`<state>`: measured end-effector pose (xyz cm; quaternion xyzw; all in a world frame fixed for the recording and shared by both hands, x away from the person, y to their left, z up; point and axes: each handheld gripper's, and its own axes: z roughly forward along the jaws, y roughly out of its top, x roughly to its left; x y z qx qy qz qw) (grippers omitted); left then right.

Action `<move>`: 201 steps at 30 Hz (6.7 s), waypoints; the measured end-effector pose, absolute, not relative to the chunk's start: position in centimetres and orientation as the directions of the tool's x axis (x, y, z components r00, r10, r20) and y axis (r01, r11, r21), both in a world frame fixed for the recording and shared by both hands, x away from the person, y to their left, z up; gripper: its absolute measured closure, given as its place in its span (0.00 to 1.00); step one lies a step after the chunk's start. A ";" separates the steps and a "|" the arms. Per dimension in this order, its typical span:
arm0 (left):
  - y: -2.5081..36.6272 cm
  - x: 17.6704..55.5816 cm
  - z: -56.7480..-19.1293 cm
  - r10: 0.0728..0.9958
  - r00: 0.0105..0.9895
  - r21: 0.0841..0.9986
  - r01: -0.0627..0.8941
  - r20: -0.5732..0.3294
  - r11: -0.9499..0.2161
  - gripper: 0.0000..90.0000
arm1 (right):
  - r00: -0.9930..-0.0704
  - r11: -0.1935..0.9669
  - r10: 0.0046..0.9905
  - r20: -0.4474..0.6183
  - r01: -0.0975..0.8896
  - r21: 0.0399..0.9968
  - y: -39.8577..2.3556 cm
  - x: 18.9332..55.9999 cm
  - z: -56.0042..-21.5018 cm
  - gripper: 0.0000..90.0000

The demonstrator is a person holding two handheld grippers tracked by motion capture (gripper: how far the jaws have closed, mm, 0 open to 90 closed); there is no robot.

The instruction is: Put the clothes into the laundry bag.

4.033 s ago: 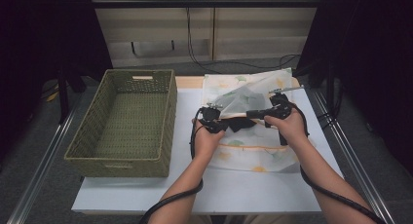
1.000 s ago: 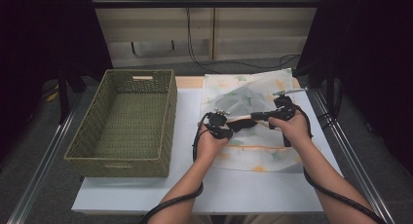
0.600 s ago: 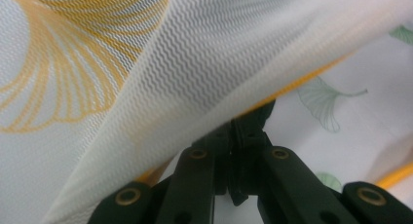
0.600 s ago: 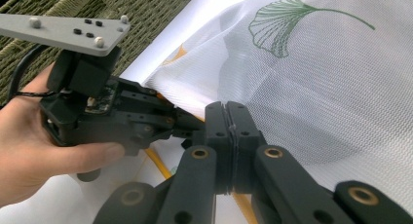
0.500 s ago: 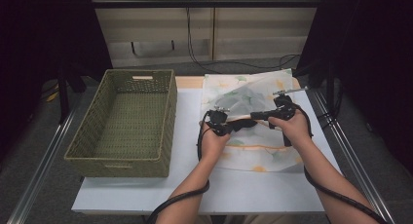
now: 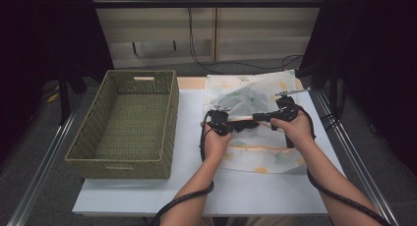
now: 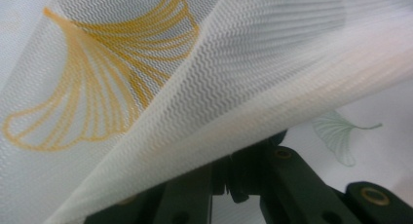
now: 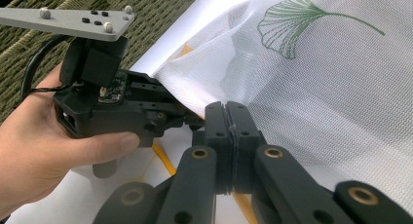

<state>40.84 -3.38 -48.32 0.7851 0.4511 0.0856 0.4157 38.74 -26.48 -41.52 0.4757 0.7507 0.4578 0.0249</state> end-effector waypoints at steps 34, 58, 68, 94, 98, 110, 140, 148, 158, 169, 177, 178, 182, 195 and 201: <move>-3.0 39.2 -48.1 0.744 0.613 0.654 0.682 -0.266 -0.327 0.98 | -0.548 0.129 0.735 0.400 0.692 0.710 -26.5 38.6 -41.4 1.00; -2.9 40.4 -48.6 0.795 0.545 0.726 0.656 -0.268 -0.204 0.96 | -0.553 0.132 0.729 0.403 0.691 0.711 -26.3 38.5 -41.5 1.00; -2.7 39.6 -47.8 0.776 0.579 0.723 0.645 -0.251 -0.247 0.67 | -0.552 0.132 0.730 0.403 0.693 0.709 -26.4 38.4 -41.7 1.00; -1.4 37.1 -47.2 0.705 0.651 0.699 0.642 -0.281 -0.314 0.25 | -0.555 0.142 0.715 0.424 0.710 0.689 -26.8 37.2 -43.1 0.99; -1.1 36.8 -47.1 0.698 0.659 0.698 0.639 -0.281 -0.322 0.22 | -0.561 0.151 0.711 0.424 0.710 0.687 -26.7 36.9 -43.4 0.99; -0.4 36.0 -46.5 0.689 0.677 0.701 0.622 -0.257 -0.349 0.19 | -0.560 0.169 0.714 0.420 0.720 0.673 -27.1 36.1 -44.8 0.99; 1.6 35.6 -46.1 0.716 0.662 0.700 0.619 -0.222 -0.356 0.16 | -0.570 0.195 0.713 0.409 0.721 0.665 -27.9 34.4 -46.7 0.99; 2.2 35.7 -46.2 0.722 0.651 0.691 0.634 -0.233 -0.348 0.12 | -0.570 0.196 0.712 0.410 0.722 0.663 -28.5 33.7 -47.3 0.99; 3.0 35.8 -46.2 0.734 0.641 0.689 0.637 -0.223 -0.347 0.12 | -0.572 0.184 0.710 0.410 0.713 0.677 -29.1 33.4 -47.5 0.99; 4.0 35.4 -46.4 0.755 0.610 0.672 0.666 -0.240 -0.324 0.11 | -0.564 0.185 0.733 0.381 0.704 0.685 -30.1 33.3 -47.6 0.99; 4.4 35.3 -46.6 0.761 0.598 0.661 0.680 -0.251 -0.317 0.12 | -0.556 0.179 0.739 0.380 0.706 0.685 -30.6 33.1 -47.7 0.99; 4.5 35.3 -46.6 0.761 0.597 0.655 0.685 -0.254 -0.319 0.13 | -0.557 0.180 0.740 0.378 0.705 0.686 -30.6 33.1 -47.7 0.99; 4.7 35.3 -46.7 0.760 0.595 0.641 0.696 -0.262 -0.324 0.16 | -0.553 0.174 0.741 0.381 0.706 0.686 -30.7 33.0 -47.7 0.99; 4.8 35.1 -46.4 0.748 0.584 0.605 0.730 -0.314 -0.316 0.39 | -0.538 0.153 0.748 0.387 0.709 0.689 -31.3 33.0 -47.8 0.99; 4.8 35.0 -45.9 0.757 0.562 0.606 0.742 -0.332 -0.285 0.55 | -0.557 0.175 0.735 0.386 0.706 0.686 -30.7 32.8 -47.7 0.99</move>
